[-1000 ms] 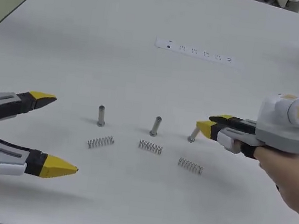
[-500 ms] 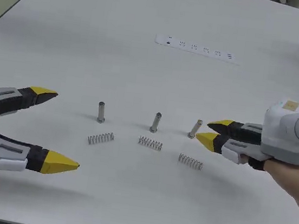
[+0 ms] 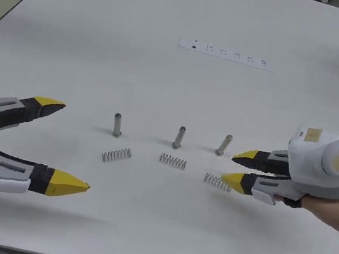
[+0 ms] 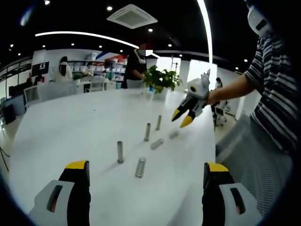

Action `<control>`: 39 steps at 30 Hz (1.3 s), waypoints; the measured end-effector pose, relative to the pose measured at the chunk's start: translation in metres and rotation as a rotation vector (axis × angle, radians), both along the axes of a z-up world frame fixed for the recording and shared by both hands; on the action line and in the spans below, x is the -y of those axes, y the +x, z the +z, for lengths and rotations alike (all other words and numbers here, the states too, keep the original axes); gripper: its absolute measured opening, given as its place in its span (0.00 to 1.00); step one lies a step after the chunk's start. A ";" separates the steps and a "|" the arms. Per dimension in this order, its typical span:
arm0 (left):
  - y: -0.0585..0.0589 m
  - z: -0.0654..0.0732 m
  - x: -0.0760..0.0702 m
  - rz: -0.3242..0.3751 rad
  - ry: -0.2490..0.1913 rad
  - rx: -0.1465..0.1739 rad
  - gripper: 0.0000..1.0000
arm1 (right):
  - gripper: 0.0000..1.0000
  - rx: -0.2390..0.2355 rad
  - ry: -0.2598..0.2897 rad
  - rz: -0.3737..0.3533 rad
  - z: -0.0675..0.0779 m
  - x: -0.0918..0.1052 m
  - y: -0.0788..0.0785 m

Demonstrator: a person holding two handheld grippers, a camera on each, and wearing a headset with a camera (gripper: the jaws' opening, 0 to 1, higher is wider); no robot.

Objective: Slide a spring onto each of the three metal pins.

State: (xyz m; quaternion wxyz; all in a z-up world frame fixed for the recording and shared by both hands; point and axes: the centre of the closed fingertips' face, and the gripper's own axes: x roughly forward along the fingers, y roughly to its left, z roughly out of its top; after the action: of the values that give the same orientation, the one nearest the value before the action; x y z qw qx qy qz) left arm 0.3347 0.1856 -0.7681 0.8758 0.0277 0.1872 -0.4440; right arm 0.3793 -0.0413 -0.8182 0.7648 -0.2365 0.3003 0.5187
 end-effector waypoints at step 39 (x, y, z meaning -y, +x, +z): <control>-0.016 -0.003 0.015 -0.074 0.022 -0.043 0.93 | 0.08 0.035 -0.216 0.219 -0.032 0.004 -0.012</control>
State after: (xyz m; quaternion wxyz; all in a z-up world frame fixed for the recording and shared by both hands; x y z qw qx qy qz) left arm 0.3190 0.1709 -0.7716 0.8541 0.0346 0.2097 -0.4747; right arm 0.3673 -0.0456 -0.8507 0.6787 -0.3578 0.3134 0.5595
